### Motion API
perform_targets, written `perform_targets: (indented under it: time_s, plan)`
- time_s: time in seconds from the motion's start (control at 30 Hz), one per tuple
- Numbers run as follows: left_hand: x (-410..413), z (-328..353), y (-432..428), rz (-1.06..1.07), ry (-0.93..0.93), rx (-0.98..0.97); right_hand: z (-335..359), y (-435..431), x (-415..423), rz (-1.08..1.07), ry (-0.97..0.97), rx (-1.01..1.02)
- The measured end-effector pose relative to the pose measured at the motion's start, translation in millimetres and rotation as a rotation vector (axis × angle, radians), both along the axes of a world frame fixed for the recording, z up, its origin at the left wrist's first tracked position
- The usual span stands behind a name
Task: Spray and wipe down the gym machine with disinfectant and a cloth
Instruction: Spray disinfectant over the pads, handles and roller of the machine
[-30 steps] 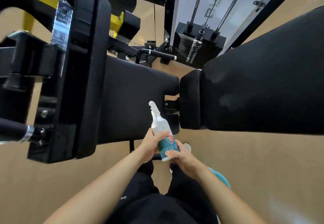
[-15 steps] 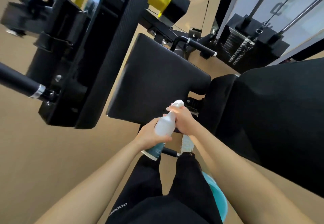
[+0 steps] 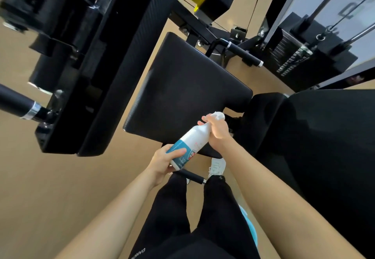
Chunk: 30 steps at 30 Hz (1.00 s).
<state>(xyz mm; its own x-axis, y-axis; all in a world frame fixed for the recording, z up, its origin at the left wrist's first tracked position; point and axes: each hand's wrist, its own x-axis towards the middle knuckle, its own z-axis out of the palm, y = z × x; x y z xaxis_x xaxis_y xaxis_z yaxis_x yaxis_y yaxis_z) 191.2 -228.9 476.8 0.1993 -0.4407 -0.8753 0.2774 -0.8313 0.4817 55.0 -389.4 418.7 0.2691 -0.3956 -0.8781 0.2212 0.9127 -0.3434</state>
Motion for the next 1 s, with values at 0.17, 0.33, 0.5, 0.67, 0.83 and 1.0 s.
perform_targets:
  time_s: [0.17, 0.33, 0.5, 0.67, 0.83, 1.0]
  plan:
    - [-7, -5, -30, -0.017, 0.033, -0.001, -3, -30, -5, -0.023, 0.096, -0.010]
    - [-20, -12, -63, -0.029, 0.038, 0.006, -5, -59, -16, -0.076, 0.229, 0.051]
    - [-28, -17, -86, 0.059, 0.037, 0.001, -5, -69, -32, -0.141, 0.313, 0.144]
    - [-28, -15, -83, 0.028, 0.023, -0.005, -5, -69, -27, -0.102, 0.311, 0.101]
    - [-17, -6, -53, 0.128, 0.008, -0.003, 0, -63, 8, 0.066, 0.095, -0.004]
    - [-1, 9, -15, 0.233, 0.013, 0.059, -1, -33, 35, 0.327, 0.075, -0.087]
